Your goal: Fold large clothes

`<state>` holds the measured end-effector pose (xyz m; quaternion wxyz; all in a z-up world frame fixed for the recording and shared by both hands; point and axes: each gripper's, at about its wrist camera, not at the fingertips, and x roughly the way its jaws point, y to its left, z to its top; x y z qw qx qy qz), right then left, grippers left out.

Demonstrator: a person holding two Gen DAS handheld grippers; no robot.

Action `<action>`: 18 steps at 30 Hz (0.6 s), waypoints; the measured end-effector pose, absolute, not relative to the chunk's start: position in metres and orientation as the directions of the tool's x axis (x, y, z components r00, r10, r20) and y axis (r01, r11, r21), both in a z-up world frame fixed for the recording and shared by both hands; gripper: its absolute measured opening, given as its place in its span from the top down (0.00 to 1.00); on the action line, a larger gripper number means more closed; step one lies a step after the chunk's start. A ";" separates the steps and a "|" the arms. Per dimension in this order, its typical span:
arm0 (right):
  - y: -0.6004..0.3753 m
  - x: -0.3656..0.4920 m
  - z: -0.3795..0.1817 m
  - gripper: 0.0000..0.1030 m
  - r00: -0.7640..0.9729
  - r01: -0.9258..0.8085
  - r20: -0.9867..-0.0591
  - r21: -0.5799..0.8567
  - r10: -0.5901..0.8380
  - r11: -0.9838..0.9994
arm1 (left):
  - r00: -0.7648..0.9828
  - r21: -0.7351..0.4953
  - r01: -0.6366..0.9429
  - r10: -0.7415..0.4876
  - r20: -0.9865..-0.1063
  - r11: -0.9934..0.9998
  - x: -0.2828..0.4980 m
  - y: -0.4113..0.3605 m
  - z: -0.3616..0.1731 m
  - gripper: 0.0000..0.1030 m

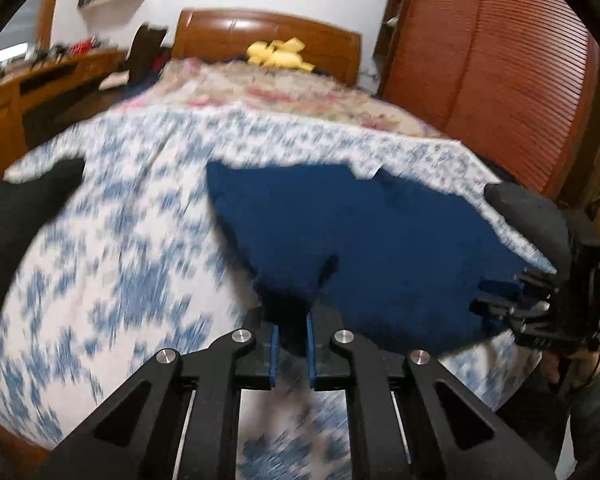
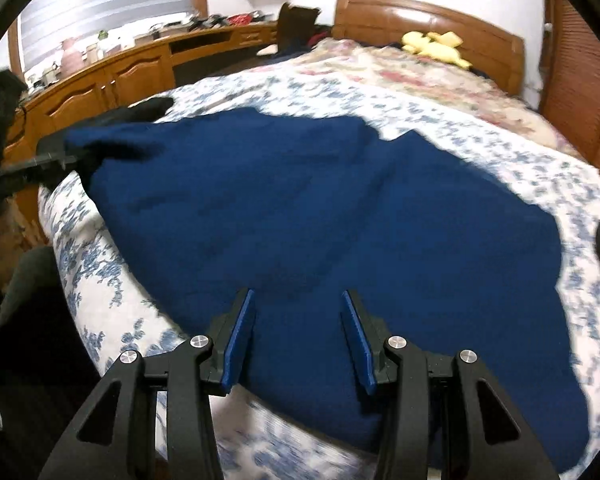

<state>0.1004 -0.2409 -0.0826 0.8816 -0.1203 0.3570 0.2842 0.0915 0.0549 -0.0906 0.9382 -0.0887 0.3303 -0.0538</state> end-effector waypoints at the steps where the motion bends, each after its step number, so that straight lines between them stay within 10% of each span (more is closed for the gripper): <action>1: -0.247 0.098 -0.080 0.55 0.600 -0.574 -0.691 -0.021 0.403 0.819 | 0.785 -0.201 0.061 -0.171 -0.595 0.978 0.094 0.049 -0.080 0.90; 18: -0.411 0.055 -0.049 0.55 0.746 -0.305 -0.633 -0.047 0.208 0.951 | 0.682 -0.049 0.527 -0.457 -0.570 0.848 0.155 -0.200 -0.014 0.92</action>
